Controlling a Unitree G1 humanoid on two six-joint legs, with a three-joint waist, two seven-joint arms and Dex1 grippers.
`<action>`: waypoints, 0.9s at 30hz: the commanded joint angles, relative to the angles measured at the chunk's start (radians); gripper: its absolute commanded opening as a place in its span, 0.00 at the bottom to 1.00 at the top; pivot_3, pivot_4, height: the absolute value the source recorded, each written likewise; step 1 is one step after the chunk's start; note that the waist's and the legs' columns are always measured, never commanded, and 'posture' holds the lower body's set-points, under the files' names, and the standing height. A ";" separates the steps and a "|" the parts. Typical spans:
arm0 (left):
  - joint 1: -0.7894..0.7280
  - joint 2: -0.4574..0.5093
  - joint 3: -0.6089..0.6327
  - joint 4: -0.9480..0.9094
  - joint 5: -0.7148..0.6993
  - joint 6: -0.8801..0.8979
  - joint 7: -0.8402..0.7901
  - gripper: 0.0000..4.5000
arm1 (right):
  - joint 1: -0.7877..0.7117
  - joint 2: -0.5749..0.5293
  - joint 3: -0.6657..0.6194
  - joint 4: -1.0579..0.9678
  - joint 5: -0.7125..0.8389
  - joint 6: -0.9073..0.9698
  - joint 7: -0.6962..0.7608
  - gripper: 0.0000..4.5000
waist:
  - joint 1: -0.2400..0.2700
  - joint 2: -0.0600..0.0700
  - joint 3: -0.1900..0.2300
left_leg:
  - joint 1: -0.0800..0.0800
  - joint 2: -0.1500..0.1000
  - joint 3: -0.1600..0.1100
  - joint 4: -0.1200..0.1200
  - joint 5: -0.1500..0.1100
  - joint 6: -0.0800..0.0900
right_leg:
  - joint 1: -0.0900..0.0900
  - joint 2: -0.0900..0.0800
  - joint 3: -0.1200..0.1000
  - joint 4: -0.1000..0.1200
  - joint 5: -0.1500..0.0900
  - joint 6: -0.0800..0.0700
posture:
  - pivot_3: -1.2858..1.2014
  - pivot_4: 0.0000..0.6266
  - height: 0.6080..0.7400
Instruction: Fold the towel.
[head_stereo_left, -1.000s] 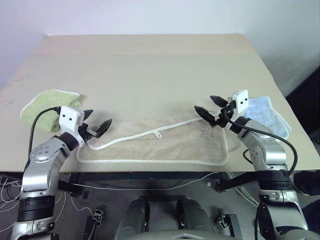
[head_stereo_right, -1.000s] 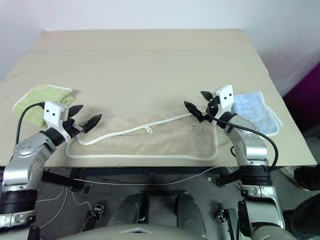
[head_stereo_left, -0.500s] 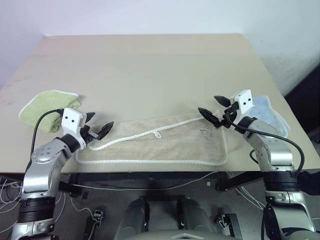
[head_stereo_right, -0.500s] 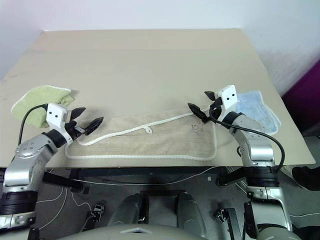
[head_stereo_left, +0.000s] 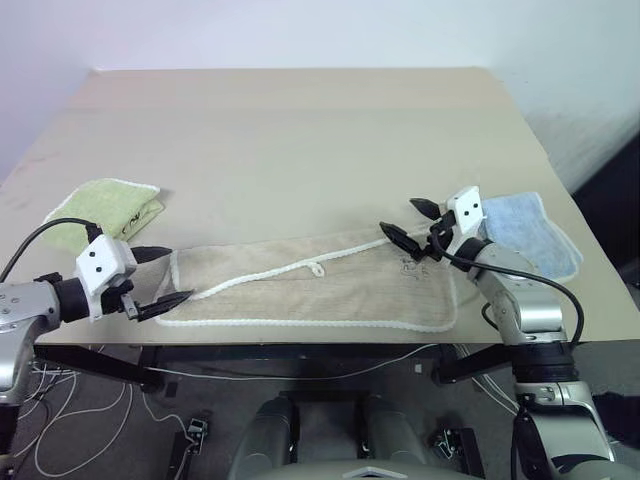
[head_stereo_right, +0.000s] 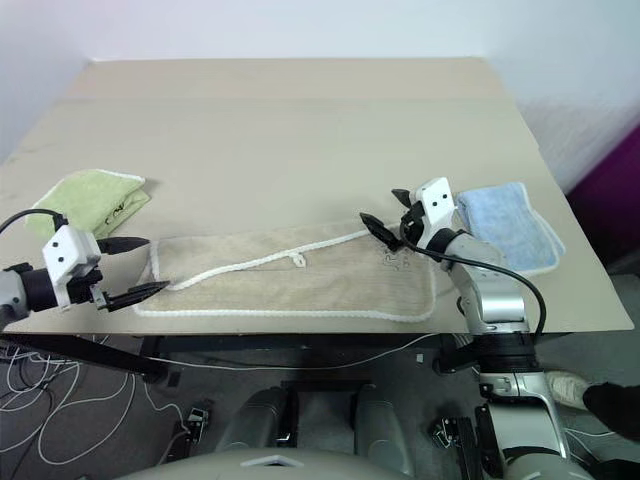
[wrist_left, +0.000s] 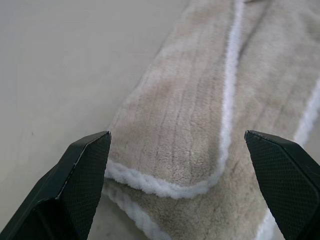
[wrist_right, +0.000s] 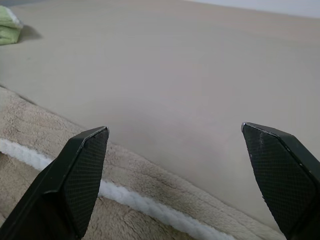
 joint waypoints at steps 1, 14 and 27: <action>-0.029 0.015 -0.039 0.040 0.057 -0.109 -0.035 1.00 | 0.000 0.005 -0.009 -0.019 0.000 -0.027 -0.006 0.99 | 0.000 0.000 0.000 | 0.000 0.000 0.000 0.000 0.000 0.000 | 0.000 0.000 0.000 0.000 0.000 0.000 | 0.52 0.24 1.00; -0.142 -0.055 -0.169 0.168 0.209 -0.338 0.065 1.00 | 0.037 0.012 -0.017 -0.050 0.006 -0.027 -0.029 0.99 | -0.001 0.000 0.000 | 0.000 0.000 0.000 0.001 0.000 0.000 | 0.000 0.002 -0.001 0.001 0.000 0.000 | 0.52 0.24 1.00; -0.175 -0.051 -0.198 0.248 0.341 -0.491 0.216 1.00 | 0.046 0.014 -0.016 -0.058 0.006 -0.026 -0.042 0.99 | 0.000 0.000 0.000 | 0.000 0.000 0.001 0.001 0.000 0.000 | 0.000 0.003 -0.001 0.002 0.000 0.001 | 0.52 0.24 1.00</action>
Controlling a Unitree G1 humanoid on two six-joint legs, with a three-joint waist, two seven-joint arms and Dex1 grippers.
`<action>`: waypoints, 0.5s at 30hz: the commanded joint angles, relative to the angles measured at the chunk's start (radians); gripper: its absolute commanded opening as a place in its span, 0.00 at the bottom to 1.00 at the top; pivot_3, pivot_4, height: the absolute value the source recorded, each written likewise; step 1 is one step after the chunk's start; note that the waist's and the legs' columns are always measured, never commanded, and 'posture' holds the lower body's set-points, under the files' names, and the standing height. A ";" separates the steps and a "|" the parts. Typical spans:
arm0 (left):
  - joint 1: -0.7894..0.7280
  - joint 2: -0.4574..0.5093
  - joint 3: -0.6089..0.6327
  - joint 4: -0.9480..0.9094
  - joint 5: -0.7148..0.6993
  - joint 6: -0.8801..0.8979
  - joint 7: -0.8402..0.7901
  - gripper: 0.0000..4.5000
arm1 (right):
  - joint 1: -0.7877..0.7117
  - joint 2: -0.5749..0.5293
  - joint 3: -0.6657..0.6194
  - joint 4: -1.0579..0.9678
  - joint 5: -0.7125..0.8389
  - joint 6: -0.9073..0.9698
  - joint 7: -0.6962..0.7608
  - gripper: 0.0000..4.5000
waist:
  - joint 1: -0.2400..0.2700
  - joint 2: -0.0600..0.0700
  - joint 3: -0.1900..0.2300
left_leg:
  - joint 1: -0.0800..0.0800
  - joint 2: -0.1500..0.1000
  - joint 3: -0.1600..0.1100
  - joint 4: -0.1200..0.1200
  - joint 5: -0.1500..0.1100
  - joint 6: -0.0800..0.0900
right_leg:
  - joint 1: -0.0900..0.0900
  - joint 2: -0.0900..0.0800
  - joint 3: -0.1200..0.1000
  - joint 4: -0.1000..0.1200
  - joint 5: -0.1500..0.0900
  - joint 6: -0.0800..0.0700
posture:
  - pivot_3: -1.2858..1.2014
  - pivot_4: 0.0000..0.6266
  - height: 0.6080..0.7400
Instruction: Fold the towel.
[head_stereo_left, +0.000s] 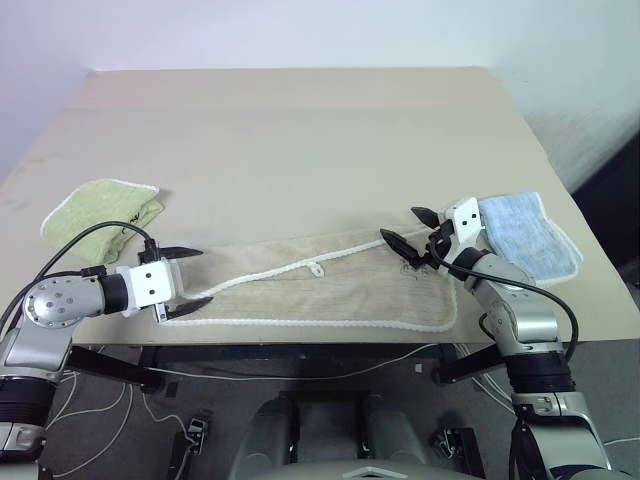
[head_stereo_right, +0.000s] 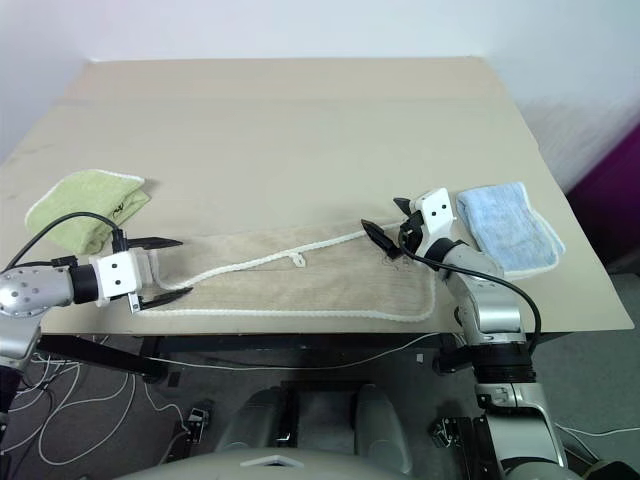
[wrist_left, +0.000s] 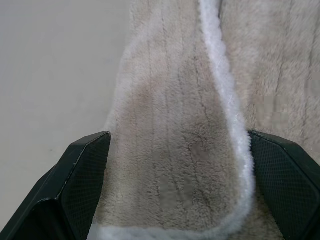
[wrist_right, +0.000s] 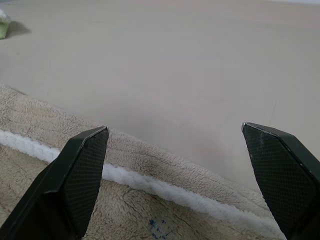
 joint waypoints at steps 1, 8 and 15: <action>-0.014 0.028 0.013 0.039 0.040 -0.057 0.044 1.00 | -0.002 0.002 -0.016 -0.039 0.008 -0.018 -0.006 0.99 | -0.001 0.000 0.000 | 0.000 0.000 0.000 0.000 0.000 0.000 | 0.000 0.000 0.000 0.000 0.000 0.000 | 0.52 0.24 1.00; -0.034 0.067 0.038 0.087 0.031 -0.109 0.091 1.00 | -0.007 0.006 -0.012 -0.033 0.006 -0.020 -0.008 0.99 | -0.001 0.000 0.000 | 0.000 0.000 0.000 0.000 0.000 0.000 | 0.000 0.000 0.000 0.000 0.000 0.000 | 0.52 0.24 1.00; -0.009 0.122 0.045 0.121 0.029 -0.162 0.106 1.00 | -0.015 0.011 -0.005 -0.021 0.004 -0.025 -0.004 0.99 | -0.002 0.000 0.000 | 0.000 0.000 0.000 0.000 0.000 0.000 | 0.000 0.000 0.000 0.000 0.000 0.000 | 0.52 0.24 1.00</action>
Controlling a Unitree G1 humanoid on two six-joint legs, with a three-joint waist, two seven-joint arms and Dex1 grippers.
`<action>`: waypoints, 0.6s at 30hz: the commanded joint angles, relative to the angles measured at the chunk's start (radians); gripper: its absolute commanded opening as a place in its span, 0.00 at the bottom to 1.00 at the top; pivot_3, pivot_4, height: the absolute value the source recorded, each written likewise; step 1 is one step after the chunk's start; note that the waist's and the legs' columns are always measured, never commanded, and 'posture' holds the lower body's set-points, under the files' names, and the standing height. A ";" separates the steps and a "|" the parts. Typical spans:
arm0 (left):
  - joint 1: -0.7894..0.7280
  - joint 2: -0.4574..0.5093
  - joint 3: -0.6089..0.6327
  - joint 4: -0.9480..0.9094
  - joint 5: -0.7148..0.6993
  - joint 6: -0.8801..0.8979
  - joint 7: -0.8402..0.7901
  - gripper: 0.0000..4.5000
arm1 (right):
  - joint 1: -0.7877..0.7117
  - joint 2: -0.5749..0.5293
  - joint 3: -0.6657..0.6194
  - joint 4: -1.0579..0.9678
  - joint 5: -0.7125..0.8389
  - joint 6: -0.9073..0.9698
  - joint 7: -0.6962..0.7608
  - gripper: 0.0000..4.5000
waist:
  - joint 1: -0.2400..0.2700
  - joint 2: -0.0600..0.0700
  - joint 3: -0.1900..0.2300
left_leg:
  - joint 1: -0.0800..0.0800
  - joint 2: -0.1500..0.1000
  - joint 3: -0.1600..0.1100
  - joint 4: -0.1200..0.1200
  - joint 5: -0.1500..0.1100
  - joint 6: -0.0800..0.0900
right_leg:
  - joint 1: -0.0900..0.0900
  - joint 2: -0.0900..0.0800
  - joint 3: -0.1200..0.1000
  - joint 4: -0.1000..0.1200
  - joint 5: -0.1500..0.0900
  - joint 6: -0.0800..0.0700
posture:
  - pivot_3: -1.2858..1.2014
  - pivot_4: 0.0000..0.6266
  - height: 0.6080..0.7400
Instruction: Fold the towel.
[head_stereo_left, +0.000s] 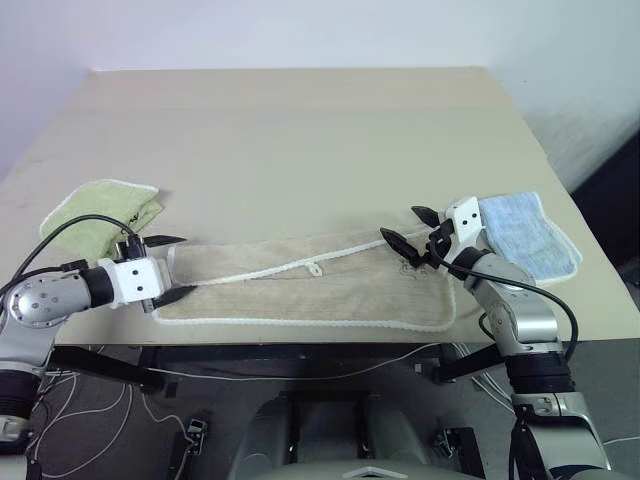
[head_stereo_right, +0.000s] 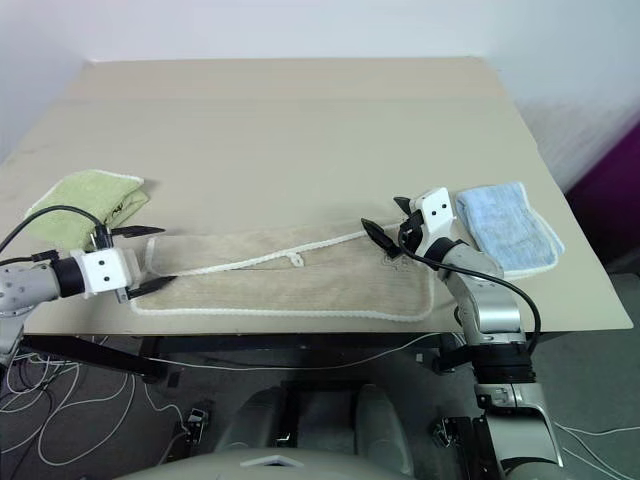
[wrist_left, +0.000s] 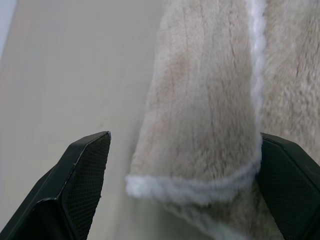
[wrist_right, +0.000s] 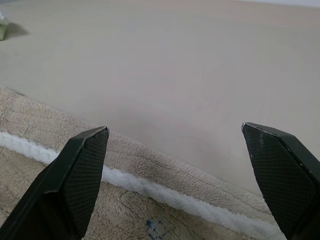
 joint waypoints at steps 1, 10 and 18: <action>0.011 0.033 0.033 0.007 -0.001 -0.035 0.015 1.00 | -0.015 0.009 -0.005 -0.020 0.003 -0.024 0.001 0.99 | 0.000 0.000 0.000 | 0.000 0.000 0.000 0.000 0.000 0.000 | 0.000 0.000 0.000 0.000 0.000 0.000 | 0.52 0.24 1.00; 0.024 0.028 0.019 -0.021 -0.045 -0.031 -0.006 1.00 | -0.020 0.013 -0.004 -0.013 0.001 -0.027 0.002 0.99 | 0.000 0.000 0.000 | 0.000 0.000 0.000 0.000 0.000 0.000 | 0.000 0.000 0.000 0.000 0.000 0.000 | 0.52 0.24 1.00; 0.061 0.021 0.008 -0.060 -0.116 -0.010 -0.075 0.63 | -0.019 0.013 -0.005 -0.017 -0.001 -0.026 -0.002 1.00 | 0.000 0.000 0.000 | 0.000 0.000 0.000 0.000 0.000 0.000 | 0.000 0.000 0.000 0.000 0.000 0.000 | 0.52 0.24 1.00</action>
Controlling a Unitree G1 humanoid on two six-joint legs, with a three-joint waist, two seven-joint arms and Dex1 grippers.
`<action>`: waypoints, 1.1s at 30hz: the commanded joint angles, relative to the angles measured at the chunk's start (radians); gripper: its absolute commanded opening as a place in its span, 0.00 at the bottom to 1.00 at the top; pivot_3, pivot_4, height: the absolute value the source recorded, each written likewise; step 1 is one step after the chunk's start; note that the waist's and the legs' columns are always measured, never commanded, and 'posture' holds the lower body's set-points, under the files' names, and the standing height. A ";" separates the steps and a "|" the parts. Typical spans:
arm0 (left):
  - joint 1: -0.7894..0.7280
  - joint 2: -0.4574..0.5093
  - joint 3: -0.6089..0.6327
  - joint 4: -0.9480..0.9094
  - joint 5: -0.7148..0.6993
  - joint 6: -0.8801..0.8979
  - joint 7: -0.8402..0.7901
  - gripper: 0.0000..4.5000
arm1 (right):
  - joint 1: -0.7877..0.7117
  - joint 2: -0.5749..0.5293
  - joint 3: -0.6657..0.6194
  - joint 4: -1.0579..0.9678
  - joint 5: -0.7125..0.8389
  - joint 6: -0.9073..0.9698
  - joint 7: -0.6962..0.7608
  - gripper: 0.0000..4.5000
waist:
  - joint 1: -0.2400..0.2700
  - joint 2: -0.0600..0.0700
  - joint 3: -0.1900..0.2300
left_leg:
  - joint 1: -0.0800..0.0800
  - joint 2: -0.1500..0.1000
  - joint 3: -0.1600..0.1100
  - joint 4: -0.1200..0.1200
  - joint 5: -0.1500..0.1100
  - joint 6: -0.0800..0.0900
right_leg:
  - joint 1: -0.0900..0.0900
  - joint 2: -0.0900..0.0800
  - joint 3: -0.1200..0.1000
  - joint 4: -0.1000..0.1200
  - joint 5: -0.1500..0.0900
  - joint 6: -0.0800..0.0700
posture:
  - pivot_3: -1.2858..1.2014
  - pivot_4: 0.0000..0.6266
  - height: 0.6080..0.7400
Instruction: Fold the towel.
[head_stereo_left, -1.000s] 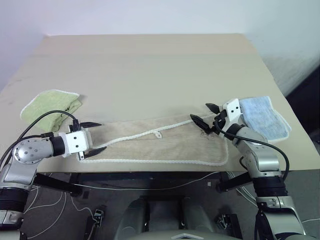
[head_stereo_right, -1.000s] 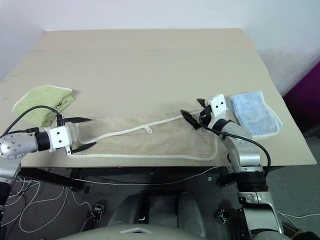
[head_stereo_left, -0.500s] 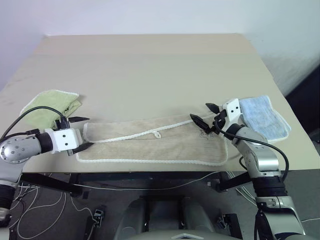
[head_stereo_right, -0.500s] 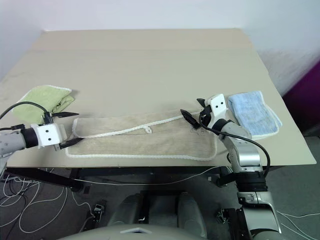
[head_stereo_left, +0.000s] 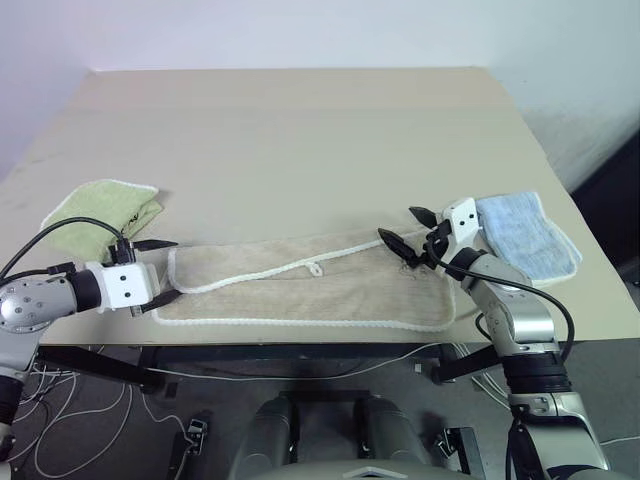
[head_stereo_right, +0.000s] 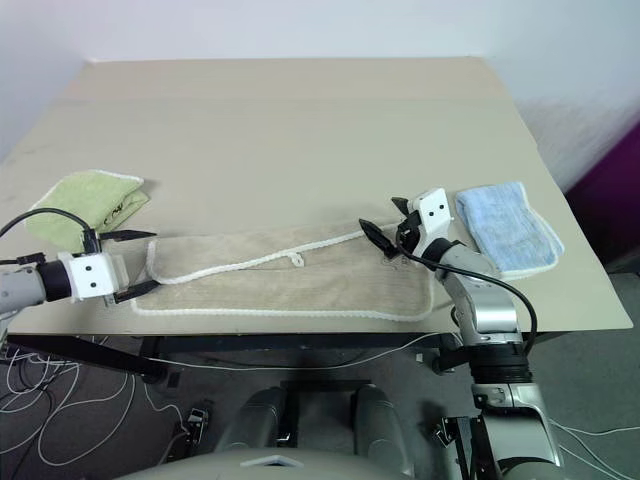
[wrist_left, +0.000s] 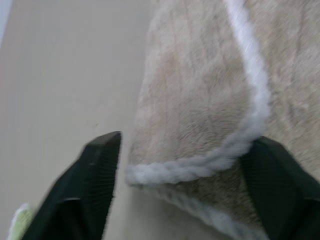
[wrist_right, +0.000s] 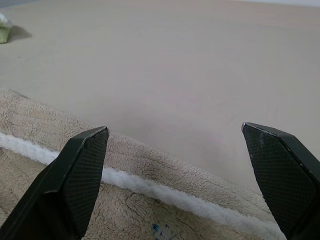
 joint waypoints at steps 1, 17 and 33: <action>0.011 0.002 0.011 -0.030 -0.040 0.005 -0.025 0.56 | -0.018 0.000 -0.007 -0.023 -0.001 -0.021 -0.002 1.00 | 0.000 0.000 0.000 | 0.000 0.000 0.000 0.000 0.000 0.000 | 0.000 0.000 0.000 0.000 0.000 0.000 | 0.52 0.24 1.00; 0.043 -0.076 0.058 0.003 -0.144 0.141 -0.023 0.00 | -0.065 -0.166 0.027 0.033 -0.134 -0.119 0.061 1.00 | 0.002 0.000 0.000 | 0.000 0.000 0.000 0.001 0.000 0.000 | 0.000 0.000 0.000 0.000 0.000 0.000 | 0.52 0.24 1.00; 0.040 -0.121 0.070 0.026 -0.137 0.138 -0.008 0.00 | -0.213 -0.355 0.162 0.425 -0.428 -0.535 0.109 1.00 | 0.000 0.000 0.000 | 0.001 0.000 0.001 0.001 0.000 0.000 | 0.001 0.000 0.000 0.000 0.000 0.000 | 0.52 0.24 1.00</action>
